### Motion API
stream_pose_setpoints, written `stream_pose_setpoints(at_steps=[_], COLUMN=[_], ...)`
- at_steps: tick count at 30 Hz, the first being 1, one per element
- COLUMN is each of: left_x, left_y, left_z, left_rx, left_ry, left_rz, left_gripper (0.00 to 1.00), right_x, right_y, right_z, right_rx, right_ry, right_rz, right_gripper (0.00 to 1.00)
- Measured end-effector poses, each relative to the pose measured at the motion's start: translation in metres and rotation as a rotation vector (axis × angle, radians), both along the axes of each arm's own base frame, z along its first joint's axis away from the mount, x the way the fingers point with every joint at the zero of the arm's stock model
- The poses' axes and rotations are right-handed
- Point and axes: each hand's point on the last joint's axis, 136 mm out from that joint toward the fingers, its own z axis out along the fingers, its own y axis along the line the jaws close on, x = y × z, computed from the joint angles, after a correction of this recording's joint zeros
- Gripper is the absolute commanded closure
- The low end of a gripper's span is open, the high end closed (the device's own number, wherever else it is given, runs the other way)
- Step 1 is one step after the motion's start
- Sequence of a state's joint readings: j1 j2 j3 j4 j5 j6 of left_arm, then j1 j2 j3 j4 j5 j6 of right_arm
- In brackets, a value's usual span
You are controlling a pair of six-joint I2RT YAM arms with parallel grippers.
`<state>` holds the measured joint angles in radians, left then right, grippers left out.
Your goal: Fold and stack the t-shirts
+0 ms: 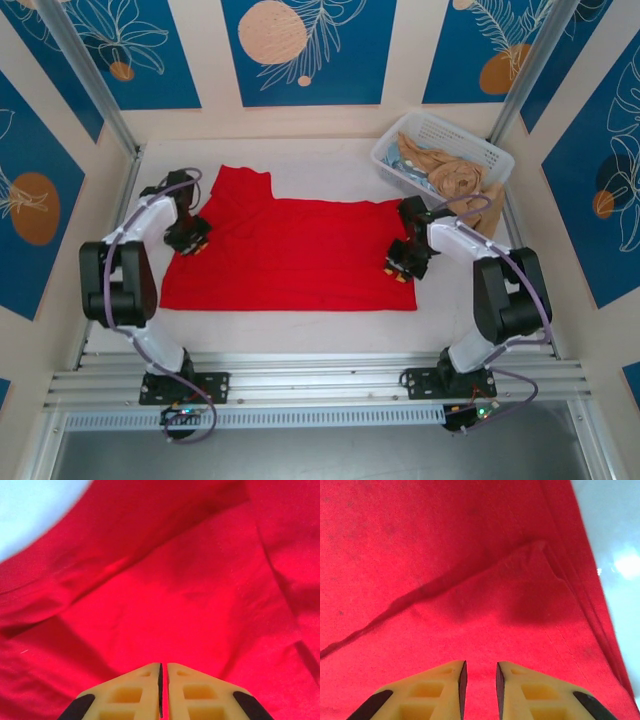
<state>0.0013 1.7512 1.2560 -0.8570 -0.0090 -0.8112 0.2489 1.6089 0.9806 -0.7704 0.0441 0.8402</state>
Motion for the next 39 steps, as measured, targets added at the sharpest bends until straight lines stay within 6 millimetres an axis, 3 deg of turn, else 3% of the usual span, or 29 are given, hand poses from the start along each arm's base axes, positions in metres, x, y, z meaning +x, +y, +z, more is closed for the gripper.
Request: stream_pose_setpoints(at_steps=[3,7,12,21,24,28,35,39], left_x=[0.002,-0.009,-0.031,-0.075,-0.075,-0.068,-0.035,-0.024], left_y=[-0.004,-0.003,0.013,0.058,0.063,0.062,0.049,0.030], left_z=[-0.023,-0.048,-0.048,-0.049,-0.049,-0.047,-0.025,-0.009], left_rx=[-0.026,-0.038,-0.039,-0.014,-0.013,-0.020,-0.013,-0.017], left_ry=[0.058,0.136,0.138,0.184,0.179,0.164,0.065,0.014], left_rz=[0.024,0.076,0.167,0.300,0.282,0.235,0.113,0.033], left_gripper=[0.91,0.92,0.92,0.89,0.88,0.85,0.74,0.74], right_x=[0.005,0.006,-0.002,-0.034,-0.040,-0.042,-0.021,-0.011], right_y=[-0.001,0.000,0.009,0.046,0.047,0.034,0.008,0.004], right_z=[-0.011,-0.024,-0.025,-0.024,-0.025,-0.019,0.019,0.016], right_rx=[-0.004,-0.016,-0.024,-0.030,-0.038,-0.069,-0.075,-0.025], right_ry=[0.028,0.073,0.102,0.169,0.185,0.173,0.008,-0.031], right_rz=[-0.002,-0.001,0.026,0.129,0.118,0.083,0.007,0.011], right_gripper=[0.79,0.79,0.79,0.79,0.79,0.79,0.73,0.67])
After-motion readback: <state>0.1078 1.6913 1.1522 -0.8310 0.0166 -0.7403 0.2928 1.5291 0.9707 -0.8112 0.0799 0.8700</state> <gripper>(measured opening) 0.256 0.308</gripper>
